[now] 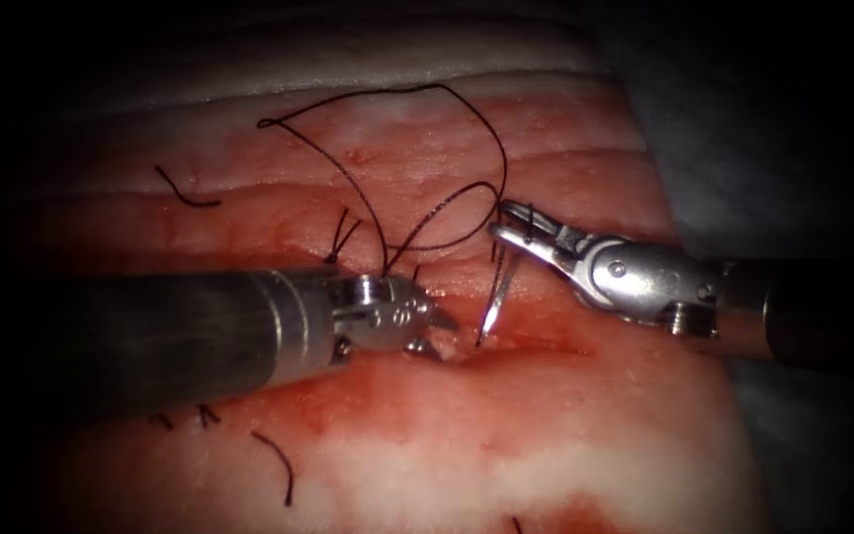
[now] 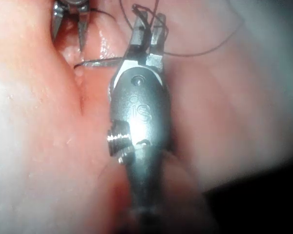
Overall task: Wound Closure
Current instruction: Throw the needle through the bottom of the wound with the right needle driver.
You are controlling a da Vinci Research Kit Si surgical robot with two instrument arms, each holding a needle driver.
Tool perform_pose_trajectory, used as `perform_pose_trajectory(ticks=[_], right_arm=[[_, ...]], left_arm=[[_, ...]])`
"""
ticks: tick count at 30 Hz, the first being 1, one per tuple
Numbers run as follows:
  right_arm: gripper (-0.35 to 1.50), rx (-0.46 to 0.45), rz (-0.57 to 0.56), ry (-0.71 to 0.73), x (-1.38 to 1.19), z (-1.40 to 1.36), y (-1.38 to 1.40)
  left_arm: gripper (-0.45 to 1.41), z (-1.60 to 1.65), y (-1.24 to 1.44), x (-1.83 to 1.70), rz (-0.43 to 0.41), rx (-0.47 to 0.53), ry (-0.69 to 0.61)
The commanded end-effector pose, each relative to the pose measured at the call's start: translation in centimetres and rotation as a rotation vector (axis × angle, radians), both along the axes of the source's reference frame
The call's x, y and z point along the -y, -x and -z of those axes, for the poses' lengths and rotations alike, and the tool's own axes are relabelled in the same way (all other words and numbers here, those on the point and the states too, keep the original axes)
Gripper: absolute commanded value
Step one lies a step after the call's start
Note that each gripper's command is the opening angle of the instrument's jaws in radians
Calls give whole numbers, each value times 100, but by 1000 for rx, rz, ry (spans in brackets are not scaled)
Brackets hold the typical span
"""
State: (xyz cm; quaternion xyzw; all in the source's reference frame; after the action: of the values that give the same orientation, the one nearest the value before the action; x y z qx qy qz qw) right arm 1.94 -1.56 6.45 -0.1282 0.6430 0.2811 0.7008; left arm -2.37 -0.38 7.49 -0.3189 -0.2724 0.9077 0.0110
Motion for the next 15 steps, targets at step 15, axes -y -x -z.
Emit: perform_pose_trajectory(ticks=[15], right_arm=[[-35, 15, 44, -10, 32, -19, -22]], left_arm=[[49, 2, 3, -7, 43, 18, 19]])
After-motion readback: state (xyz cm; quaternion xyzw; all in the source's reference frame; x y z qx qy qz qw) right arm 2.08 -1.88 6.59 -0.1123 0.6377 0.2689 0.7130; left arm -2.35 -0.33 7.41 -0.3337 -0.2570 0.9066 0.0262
